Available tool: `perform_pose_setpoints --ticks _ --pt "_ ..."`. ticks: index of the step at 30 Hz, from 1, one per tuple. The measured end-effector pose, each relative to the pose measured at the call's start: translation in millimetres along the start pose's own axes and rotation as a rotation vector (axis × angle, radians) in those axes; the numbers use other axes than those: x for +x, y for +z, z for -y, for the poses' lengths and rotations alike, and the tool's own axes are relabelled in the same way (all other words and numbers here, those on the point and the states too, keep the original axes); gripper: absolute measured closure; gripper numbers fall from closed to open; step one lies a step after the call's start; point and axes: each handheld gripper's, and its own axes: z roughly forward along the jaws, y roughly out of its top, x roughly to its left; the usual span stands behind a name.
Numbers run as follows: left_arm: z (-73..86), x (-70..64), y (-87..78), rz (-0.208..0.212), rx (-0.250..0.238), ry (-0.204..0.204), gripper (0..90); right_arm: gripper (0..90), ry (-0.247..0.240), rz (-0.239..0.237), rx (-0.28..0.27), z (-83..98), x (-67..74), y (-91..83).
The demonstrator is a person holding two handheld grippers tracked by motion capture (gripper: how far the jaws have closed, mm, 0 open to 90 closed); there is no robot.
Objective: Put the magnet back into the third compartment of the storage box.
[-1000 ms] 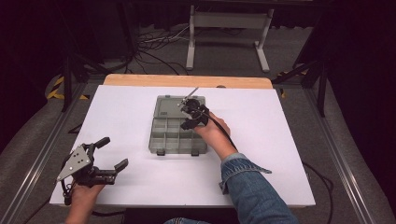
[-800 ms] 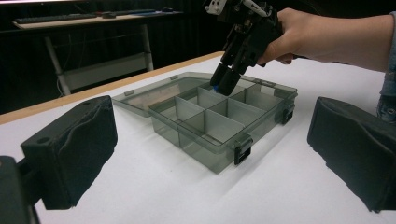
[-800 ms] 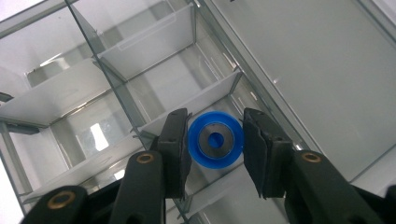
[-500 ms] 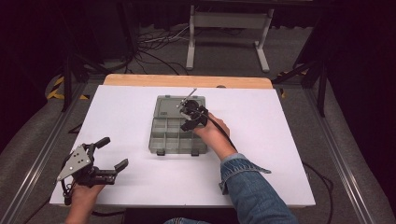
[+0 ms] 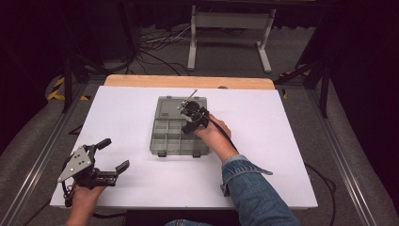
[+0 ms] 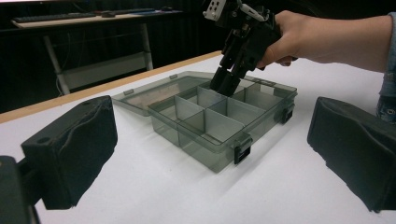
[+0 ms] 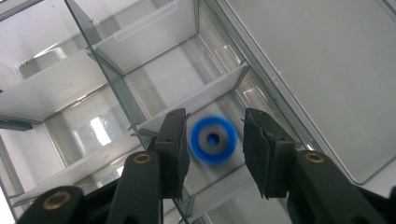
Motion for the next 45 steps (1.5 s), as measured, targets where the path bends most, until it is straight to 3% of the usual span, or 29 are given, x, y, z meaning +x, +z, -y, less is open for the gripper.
perform_pose_setpoints --ticks 9,21,26,38,45 --pt "-0.1 0.0 0.1 0.001 -0.001 -0.001 2.3 53.0 -0.002 0.008 -0.020 0.5 0.4 -7.7" --pt "-0.2 -0.2 2.1 0.002 -0.005 -0.002 2.3 29.5 0.001 0.034 -0.113 6.0 5.7 -44.2" --pt "-0.5 -0.4 2.2 0.005 -0.002 0.000 2.3 25.7 -0.013 0.028 -0.159 9.2 8.0 -60.2" --pt "-0.4 -0.3 2.1 0.005 -0.006 -0.003 2.3 20.0 -0.028 0.018 -0.180 17.9 14.4 -81.2" --pt "-0.4 -0.4 2.1 0.005 -0.006 -0.002 2.3 15.6 -0.021 0.030 -0.226 32.3 14.0 -96.0"
